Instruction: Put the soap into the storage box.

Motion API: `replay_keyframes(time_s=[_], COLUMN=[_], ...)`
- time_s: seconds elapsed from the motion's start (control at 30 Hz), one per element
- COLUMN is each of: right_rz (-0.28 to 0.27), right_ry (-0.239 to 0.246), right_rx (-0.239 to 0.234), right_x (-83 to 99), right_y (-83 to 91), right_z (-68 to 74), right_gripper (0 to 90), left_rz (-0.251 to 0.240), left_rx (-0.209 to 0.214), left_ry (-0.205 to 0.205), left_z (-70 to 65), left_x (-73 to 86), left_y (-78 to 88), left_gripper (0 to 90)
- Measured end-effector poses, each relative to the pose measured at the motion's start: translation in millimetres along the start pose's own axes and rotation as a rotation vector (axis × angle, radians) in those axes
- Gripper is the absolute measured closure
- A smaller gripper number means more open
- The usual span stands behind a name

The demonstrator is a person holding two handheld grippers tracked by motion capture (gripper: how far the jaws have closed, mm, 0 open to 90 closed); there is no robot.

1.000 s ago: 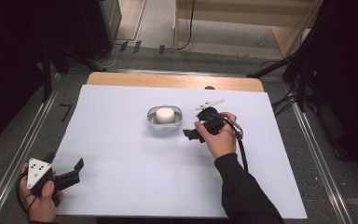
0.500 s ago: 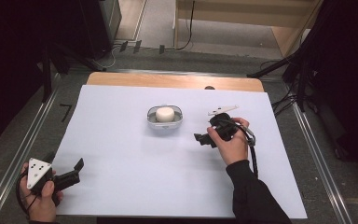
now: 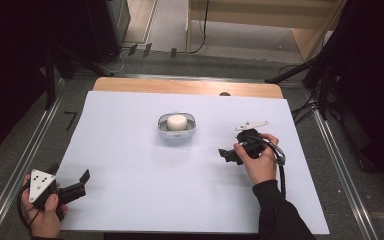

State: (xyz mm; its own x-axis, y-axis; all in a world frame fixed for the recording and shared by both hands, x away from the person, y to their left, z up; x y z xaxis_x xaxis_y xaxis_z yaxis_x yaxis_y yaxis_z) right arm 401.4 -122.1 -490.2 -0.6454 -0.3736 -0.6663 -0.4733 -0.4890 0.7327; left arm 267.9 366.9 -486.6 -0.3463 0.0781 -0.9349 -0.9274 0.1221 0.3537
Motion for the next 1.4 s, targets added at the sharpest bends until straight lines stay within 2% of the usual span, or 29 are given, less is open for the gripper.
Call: replay_keyframes(time_s=[0.53, 0.63, 1.4], right_rz=[-0.017, -0.043, -0.083], right_ry=[-0.028, -0.035, -0.065], right_rx=[-0.007, -0.012, 0.023], right_x=[26.0, 29.7, 61.1], right_y=[10.6, 13.8, 33.9], right_z=[-9.7, -12.6, -33.8], right_gripper=[0.0, 0.0, 0.0], left_rz=[0.001, 0.0, -0.001], left_rx=[-0.001, -0.001, -0.002], left_ry=[0.0, 0.0, -0.001], left_z=[-0.1, -0.1, 0.2], left_x=[0.0, 0.0, 0.0], left_y=[0.1, 0.0, 0.2], left_gripper=[0.2, 0.2, 0.2])
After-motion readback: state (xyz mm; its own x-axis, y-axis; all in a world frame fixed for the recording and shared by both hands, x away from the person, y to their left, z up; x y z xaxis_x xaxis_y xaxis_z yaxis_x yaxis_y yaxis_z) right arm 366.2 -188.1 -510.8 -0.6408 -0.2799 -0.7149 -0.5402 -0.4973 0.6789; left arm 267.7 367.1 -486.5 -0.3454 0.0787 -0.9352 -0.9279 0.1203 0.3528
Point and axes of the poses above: each handheld gripper's, and its own axes: y roughly backward along the jaws, x roughly out of its underside, z roughly to its left, the point moved 7 cm from there along -y, roughly forward along the jaws, and after that the axes turned 1 degree about -x, right-handed, at the moved point
